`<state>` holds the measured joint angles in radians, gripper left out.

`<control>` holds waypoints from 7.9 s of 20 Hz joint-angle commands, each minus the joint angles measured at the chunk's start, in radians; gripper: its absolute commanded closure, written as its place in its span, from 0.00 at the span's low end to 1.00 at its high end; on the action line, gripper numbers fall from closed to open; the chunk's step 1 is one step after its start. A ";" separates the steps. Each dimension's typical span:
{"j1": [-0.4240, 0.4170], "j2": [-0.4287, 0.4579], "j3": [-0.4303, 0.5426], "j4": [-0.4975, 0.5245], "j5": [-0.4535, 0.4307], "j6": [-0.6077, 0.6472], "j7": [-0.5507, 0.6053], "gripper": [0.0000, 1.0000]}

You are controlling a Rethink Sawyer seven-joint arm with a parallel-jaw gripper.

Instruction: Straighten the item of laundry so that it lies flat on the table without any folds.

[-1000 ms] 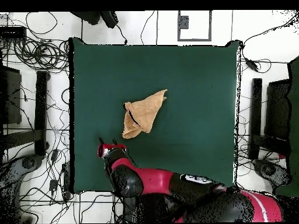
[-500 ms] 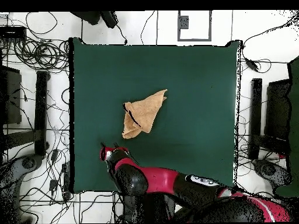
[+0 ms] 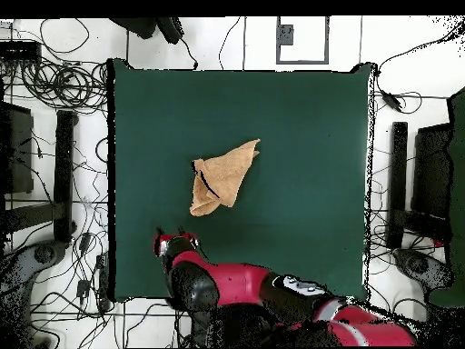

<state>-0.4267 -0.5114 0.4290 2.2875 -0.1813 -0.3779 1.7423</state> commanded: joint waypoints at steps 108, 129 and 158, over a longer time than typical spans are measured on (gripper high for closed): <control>0.052 0.084 -0.188 -0.322 -0.139 -0.220 0.194 0.00; 0.055 0.134 -0.183 -0.333 -0.127 -0.299 0.206 0.00; 0.044 0.114 -0.180 -0.302 -0.084 -0.310 0.225 1.00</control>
<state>-0.4181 -0.3904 0.1871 2.0522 -0.3357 -0.6793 1.7425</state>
